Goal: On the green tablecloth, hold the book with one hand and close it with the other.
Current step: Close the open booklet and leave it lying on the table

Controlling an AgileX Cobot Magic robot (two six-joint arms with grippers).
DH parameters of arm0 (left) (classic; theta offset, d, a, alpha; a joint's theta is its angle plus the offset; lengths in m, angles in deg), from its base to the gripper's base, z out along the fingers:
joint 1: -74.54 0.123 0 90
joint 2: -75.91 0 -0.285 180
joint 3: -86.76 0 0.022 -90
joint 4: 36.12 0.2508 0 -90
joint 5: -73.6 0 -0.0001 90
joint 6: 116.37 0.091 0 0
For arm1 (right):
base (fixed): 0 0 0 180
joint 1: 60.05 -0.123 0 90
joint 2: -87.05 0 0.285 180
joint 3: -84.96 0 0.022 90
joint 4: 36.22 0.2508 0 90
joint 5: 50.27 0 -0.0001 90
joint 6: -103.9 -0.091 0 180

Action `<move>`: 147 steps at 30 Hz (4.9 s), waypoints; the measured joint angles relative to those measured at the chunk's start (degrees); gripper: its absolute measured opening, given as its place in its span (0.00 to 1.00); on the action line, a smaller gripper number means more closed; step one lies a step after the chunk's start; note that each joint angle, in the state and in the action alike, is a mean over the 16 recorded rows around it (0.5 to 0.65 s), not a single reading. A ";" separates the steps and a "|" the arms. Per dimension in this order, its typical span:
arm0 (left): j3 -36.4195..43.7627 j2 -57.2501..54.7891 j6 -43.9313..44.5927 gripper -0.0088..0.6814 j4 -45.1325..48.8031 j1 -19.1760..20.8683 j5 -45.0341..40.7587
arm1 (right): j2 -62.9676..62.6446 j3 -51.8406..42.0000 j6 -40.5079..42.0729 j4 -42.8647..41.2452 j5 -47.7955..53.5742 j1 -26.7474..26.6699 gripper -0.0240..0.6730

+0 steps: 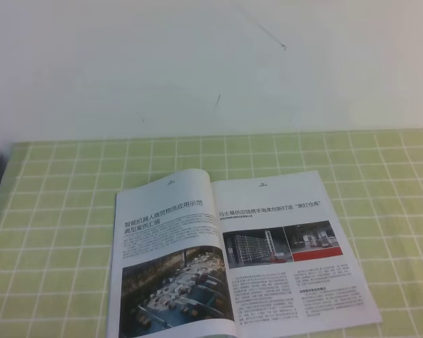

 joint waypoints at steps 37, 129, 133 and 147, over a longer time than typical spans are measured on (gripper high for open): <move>0.00 0.00 0.00 0.01 0.28 0.00 0.00 | 0.00 0.00 0.00 0.00 -0.01 0.00 0.03; -52.71 -84.80 10.57 0.01 -10.24 -24.81 -11.73 | 93.53 48.11 69.80 44.29 4.08 -14.17 0.03; -52.80 -85.27 6.34 0.01 -6.07 -22.75 -11.36 | 99.76 49.41 70.06 44.51 2.51 -14.45 0.03; -53.17 -93.63 -1.46 0.01 4.48 -18.01 -10.95 | 106.16 50.88 70.09 44.97 1.76 -14.54 0.03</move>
